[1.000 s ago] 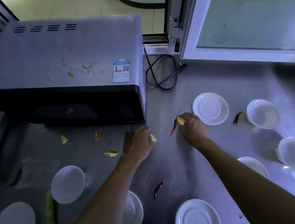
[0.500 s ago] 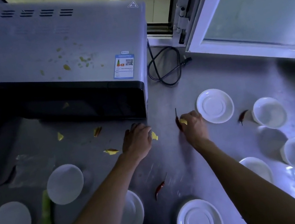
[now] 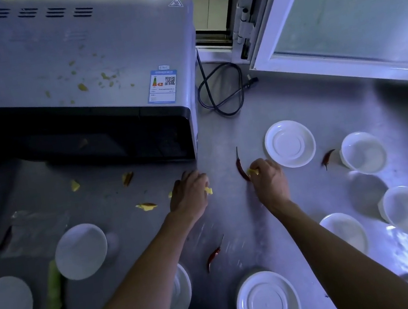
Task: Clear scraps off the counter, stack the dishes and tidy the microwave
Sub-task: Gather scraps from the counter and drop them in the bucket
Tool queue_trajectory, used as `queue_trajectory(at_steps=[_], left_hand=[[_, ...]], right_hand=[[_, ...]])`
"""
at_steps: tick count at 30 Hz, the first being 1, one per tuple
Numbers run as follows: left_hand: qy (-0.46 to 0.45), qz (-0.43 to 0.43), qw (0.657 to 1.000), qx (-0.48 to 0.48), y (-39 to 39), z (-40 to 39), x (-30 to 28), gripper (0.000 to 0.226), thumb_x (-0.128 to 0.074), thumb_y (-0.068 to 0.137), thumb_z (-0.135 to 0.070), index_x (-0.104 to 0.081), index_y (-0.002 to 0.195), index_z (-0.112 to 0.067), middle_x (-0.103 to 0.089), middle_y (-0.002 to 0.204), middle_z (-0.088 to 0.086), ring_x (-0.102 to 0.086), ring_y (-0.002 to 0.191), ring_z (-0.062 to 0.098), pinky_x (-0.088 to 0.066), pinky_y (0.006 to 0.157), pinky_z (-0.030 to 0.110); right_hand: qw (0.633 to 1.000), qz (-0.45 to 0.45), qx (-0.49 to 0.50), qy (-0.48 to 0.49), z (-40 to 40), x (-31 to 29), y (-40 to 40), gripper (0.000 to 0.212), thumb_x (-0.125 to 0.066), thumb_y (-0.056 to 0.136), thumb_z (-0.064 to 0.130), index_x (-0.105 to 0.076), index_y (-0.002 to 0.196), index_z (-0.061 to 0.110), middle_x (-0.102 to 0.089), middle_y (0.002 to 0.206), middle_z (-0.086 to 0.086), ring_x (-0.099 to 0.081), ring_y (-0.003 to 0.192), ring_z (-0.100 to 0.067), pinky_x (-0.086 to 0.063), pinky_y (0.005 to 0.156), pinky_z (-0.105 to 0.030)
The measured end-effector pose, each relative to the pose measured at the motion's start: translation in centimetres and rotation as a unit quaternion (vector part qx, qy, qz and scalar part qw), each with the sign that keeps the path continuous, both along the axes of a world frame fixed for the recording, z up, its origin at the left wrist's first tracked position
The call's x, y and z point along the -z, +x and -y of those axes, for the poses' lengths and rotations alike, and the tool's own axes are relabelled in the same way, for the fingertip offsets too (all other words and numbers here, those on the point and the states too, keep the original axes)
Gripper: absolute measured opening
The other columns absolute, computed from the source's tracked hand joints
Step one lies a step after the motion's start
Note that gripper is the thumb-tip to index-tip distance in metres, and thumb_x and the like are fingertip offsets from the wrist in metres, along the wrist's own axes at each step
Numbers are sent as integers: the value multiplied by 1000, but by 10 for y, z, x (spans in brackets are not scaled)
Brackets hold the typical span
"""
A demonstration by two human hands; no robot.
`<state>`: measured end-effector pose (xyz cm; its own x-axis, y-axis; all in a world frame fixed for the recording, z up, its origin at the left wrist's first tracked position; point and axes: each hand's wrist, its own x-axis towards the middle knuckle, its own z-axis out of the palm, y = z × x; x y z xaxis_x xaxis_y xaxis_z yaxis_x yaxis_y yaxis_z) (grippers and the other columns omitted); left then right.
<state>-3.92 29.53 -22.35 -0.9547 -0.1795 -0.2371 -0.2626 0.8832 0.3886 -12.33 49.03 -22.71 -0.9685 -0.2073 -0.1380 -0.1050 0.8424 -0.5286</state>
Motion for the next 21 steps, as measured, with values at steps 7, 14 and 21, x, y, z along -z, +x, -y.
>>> queue_trajectory(at_steps=[7,14,21], left_hand=[[16,-12,999,-29,12,-10,-12,12,-68,91,-11,-62,94,-21,-62,96,-5,-56,89,14,-53,73,31],[4,-58,998,-22,22,-20,-40,11,-62,91,-15,-57,84,-22,-61,89,-4,-51,83,14,-35,62,26],[-2,-85,996,15,36,-24,-75,8,-64,92,-14,-62,92,-21,-63,97,-3,-57,87,18,-46,68,32]], right_hand=[[999,-13,-18,-40,-7,-9,11,9,-64,91,9,-68,97,4,-66,92,-14,-59,85,-35,-47,69,-36],[998,-22,-29,-57,-13,-30,27,9,-63,92,11,-68,98,6,-67,92,-12,-60,85,-33,-52,71,-42],[996,-58,6,-70,-18,-60,65,9,-63,92,15,-68,96,8,-68,91,-11,-61,83,-32,-53,70,-42]])
